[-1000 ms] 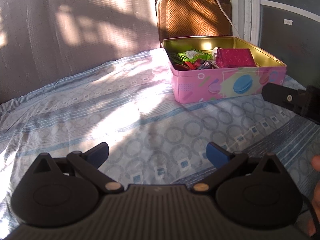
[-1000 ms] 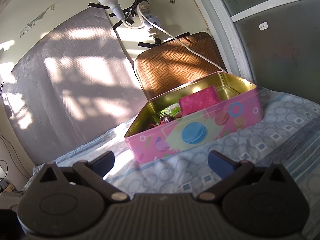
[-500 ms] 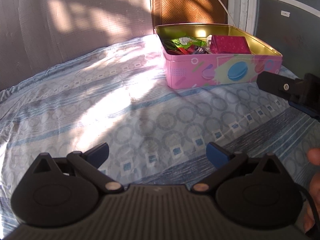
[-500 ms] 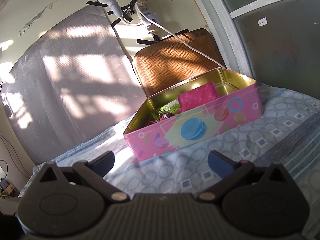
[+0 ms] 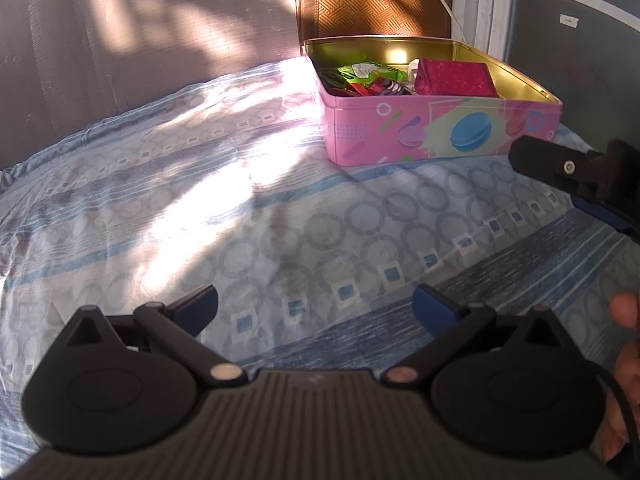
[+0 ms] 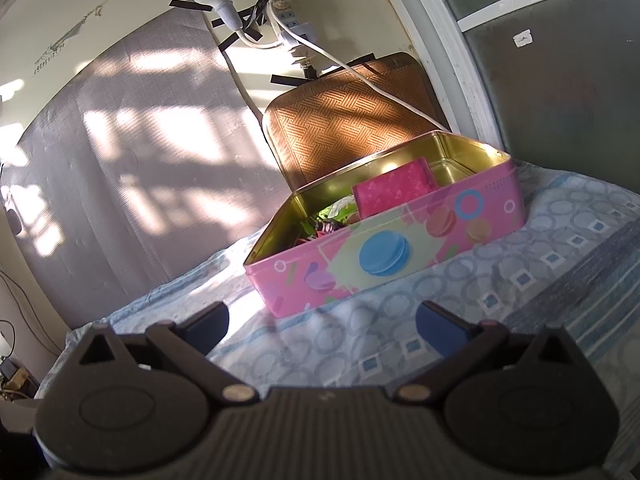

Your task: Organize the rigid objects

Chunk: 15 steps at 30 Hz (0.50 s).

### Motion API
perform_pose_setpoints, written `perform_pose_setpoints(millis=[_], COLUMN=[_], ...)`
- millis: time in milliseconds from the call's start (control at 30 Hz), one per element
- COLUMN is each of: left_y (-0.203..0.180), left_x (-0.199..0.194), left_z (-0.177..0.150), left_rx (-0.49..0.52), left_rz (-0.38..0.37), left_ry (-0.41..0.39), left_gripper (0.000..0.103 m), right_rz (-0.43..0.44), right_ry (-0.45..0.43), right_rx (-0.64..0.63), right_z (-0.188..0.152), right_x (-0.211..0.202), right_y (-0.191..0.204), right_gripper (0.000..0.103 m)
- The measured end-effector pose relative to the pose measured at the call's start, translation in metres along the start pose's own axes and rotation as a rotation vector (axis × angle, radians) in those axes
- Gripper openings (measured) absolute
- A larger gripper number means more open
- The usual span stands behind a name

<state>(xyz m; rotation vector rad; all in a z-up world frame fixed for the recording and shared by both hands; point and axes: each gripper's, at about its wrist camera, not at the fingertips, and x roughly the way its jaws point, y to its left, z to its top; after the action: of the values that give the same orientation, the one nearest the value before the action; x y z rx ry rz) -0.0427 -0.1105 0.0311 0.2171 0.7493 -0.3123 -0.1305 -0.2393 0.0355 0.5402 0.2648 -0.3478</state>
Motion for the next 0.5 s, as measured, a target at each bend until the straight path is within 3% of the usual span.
perform_pose_setpoints(millis=[267,500], left_y=[-0.0008,0.0069], left_x=[0.0039,-0.0038], left_z=[0.0002,0.0037], left_rx=[-0.005,-0.03], left_rz=[-0.016,-0.017], left_ry=[0.022,-0.007], left_gripper=[0.103,0.103], right_rz=[-0.003,-0.012], right_ry=[-0.007,0.005], right_rx=[0.001,-0.009], right_z=[-0.0012,-0.0008], right_x=[-0.0003,0.0014], right_y=[-0.0015,-0.0011], right_gripper=[0.103,0.103])
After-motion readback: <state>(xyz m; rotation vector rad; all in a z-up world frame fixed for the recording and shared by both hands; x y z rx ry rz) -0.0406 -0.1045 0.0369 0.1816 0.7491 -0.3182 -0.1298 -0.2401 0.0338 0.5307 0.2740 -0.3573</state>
